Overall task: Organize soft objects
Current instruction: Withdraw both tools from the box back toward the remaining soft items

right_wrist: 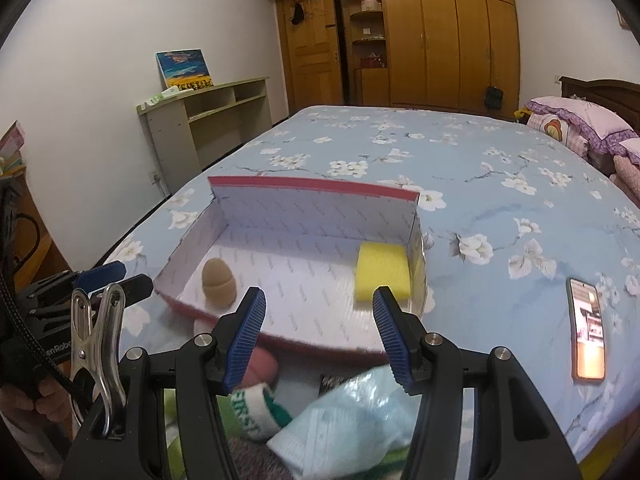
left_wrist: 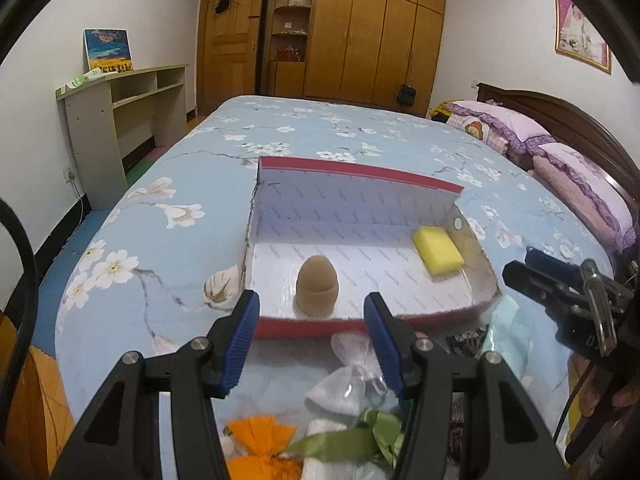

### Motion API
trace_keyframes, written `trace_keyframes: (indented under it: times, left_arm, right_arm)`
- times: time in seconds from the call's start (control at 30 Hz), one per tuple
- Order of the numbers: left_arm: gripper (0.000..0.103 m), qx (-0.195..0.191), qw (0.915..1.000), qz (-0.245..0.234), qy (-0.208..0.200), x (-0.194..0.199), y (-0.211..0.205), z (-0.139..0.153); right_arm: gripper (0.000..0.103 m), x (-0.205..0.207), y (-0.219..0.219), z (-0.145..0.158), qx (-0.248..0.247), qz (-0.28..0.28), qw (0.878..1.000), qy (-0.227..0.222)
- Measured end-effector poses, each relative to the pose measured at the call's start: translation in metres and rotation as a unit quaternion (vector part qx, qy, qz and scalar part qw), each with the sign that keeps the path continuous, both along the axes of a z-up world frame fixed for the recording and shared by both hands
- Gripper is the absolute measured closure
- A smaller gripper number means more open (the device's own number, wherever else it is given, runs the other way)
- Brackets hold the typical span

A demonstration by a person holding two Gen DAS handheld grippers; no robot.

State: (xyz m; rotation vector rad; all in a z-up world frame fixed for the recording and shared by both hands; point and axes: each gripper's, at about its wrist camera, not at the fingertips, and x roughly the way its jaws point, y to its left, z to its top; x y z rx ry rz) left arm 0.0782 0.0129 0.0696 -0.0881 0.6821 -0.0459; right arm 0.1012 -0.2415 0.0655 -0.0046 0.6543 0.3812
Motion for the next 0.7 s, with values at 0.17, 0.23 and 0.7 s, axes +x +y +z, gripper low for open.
trace_keyframes:
  times: [0.17,0.23,0.7]
  left_arm:
    - [0.046,-0.002,1.0,0.002,0.0,-0.018,0.003,-0.002]
    - [0.046,-0.004,1.0,0.003,0.0,-0.024,0.006,-0.004]
    - [0.045,-0.012,0.9991,0.034,0.021,-0.056,0.033,-0.026]
  right_arm:
    - [0.046,-0.018,0.0,-0.006,0.005,0.002,1.0,0.006]
    - [0.046,-0.026,0.0,-0.009,0.006,0.004,1.0,0.009]
    - [0.046,-0.067,0.009,-0.028,0.034,0.024,0.998,0.038]
